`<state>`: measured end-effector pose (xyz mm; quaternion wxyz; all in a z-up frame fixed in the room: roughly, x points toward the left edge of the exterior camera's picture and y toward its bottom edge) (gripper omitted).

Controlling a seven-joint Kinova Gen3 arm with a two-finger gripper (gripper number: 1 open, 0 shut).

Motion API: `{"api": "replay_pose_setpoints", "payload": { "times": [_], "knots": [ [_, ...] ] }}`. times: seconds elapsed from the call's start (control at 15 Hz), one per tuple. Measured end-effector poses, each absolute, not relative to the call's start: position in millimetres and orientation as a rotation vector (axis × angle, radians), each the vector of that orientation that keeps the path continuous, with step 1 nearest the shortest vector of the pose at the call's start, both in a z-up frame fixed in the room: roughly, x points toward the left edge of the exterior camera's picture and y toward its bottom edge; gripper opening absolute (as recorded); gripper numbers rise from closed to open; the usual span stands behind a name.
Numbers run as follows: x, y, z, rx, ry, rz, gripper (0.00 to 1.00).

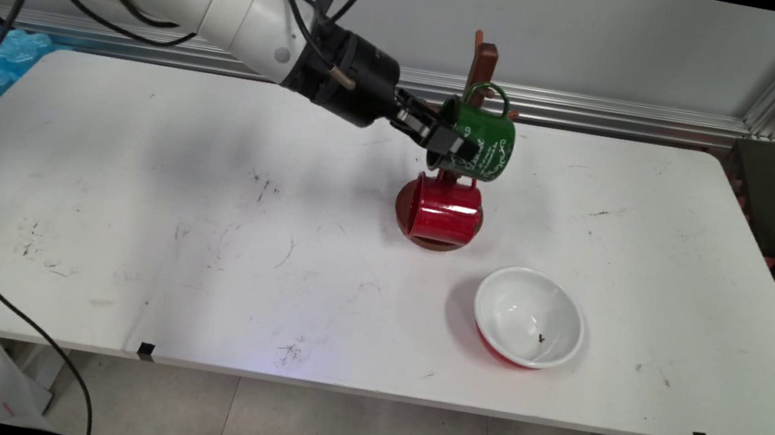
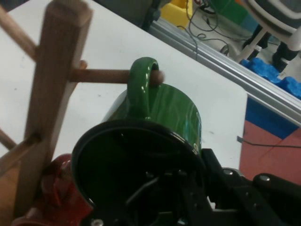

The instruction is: Place the picked object on the table

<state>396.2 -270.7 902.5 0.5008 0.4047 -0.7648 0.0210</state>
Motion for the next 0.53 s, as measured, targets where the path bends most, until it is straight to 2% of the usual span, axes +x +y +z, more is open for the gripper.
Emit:
{"api": "replay_pose_setpoints", "payload": {
  "times": [0.53],
  "knots": [
    [393.9,-249.0,924.9,0.977,-1.866,0.003,0.00]
  ]
}}
